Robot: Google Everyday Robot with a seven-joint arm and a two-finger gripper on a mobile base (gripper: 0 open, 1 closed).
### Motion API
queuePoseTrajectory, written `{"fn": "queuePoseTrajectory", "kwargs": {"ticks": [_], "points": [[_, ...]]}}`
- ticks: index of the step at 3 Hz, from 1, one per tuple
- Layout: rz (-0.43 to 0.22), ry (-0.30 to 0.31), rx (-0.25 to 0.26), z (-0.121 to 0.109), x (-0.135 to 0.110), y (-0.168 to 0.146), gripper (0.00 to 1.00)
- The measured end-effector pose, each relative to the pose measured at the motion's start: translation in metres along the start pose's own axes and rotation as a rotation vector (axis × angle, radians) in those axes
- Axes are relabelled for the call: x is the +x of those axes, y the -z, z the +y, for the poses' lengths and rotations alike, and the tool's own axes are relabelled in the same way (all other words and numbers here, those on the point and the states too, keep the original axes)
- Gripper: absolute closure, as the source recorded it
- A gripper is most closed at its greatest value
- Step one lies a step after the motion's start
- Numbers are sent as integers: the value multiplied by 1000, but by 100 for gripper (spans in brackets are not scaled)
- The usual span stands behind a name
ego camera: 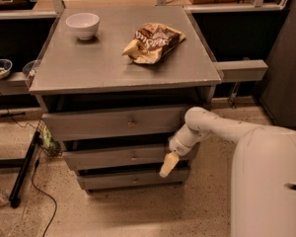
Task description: Open middle drawer
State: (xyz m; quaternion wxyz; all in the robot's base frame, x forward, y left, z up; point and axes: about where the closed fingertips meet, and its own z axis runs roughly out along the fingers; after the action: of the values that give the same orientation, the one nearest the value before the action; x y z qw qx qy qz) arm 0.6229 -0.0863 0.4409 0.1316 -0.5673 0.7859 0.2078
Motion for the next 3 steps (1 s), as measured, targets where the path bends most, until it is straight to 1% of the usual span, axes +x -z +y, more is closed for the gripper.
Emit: {"fn": "queuePoseTrajectory", "kwargs": {"ticks": [2, 3], "points": [[-2, 4, -11, 10, 0, 10, 0], [-36, 29, -50, 63, 11, 54, 0]]}}
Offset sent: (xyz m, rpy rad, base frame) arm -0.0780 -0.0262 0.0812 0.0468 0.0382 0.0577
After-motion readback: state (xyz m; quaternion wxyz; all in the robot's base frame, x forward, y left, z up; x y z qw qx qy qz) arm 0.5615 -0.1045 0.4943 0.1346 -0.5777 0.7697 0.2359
